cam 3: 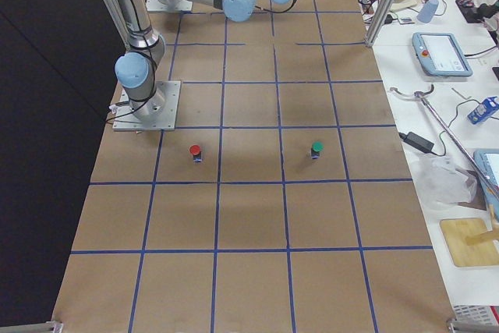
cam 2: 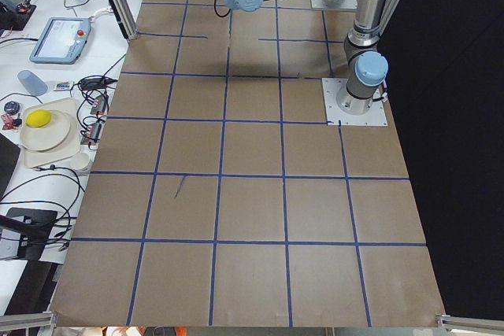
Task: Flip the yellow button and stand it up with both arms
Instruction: 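Move the right gripper to the yellow cap and close on it, then open the left gripper and pull it back from the button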
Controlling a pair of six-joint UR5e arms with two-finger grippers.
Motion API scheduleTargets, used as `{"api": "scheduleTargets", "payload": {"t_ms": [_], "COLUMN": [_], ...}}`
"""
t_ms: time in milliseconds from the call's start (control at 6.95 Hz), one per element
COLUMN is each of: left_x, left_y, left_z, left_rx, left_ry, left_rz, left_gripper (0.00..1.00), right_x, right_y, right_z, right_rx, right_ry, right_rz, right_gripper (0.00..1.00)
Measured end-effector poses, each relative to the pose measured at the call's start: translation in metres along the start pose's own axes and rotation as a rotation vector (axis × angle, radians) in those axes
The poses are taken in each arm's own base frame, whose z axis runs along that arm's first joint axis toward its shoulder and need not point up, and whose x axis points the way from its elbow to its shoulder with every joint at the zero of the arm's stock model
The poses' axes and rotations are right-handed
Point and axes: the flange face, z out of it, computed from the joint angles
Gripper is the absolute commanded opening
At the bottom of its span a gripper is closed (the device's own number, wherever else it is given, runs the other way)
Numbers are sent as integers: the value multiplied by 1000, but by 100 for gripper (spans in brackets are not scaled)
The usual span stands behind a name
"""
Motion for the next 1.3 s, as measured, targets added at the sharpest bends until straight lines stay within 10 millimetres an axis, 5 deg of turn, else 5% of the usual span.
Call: {"api": "scheduleTargets", "payload": {"t_ms": [288, 576, 864, 1008, 1152, 1295], "left_x": [1, 2, 3, 3, 3, 4], "left_y": [1, 2, 3, 3, 3, 4], "left_z": [1, 1, 1, 2, 2, 2], "left_rx": [-1, -1, -2, -2, -3, -2], "left_ry": [-1, -1, -2, -2, -3, -3], "left_rz": [4, 8, 9, 10, 11, 12], "left_gripper": [9, 9, 9, 41, 83, 89], "right_x": [2, 3, 3, 2, 1, 0], "right_y": [2, 1, 2, 2, 3, 3], "right_z": [3, 3, 3, 3, 2, 1], "right_rx": [-5, -6, -5, -4, -2, -1], "right_ry": [2, 4, 7, 8, 9, 9], "right_rz": [2, 2, 0, -1, -1, 0], "right_gripper": [58, 29, 20, 20, 21, 21]}}
